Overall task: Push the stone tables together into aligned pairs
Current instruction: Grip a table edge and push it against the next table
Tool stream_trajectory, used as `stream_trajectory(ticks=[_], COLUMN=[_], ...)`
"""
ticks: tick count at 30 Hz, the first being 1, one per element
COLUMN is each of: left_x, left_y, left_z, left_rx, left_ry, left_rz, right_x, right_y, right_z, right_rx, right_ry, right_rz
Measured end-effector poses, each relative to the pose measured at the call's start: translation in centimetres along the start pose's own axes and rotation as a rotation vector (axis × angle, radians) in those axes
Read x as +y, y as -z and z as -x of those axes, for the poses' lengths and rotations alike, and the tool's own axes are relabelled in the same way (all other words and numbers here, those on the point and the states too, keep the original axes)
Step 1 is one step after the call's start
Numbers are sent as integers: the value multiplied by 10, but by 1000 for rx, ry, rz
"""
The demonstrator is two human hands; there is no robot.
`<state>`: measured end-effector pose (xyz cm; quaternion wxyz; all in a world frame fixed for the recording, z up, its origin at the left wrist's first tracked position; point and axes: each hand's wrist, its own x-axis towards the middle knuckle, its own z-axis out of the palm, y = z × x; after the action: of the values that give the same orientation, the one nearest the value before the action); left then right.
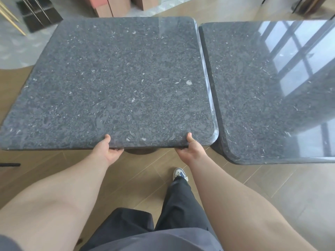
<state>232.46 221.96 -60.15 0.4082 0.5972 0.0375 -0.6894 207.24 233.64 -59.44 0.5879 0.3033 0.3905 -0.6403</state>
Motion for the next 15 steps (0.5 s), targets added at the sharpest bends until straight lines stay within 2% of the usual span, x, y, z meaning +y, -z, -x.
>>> stream_trajectory(ticks=[8,15], left_x=[-3,-14], left_y=[17,24], left_z=[14,8], left_rx=[45,42], left_ry=[37,11], left_rz=[-20,-6], right_x=[9,9], right_y=[19,30], right_z=[4,-2], right_rx=[52,22], right_ry=[-13,15], right_rz=[-4,48])
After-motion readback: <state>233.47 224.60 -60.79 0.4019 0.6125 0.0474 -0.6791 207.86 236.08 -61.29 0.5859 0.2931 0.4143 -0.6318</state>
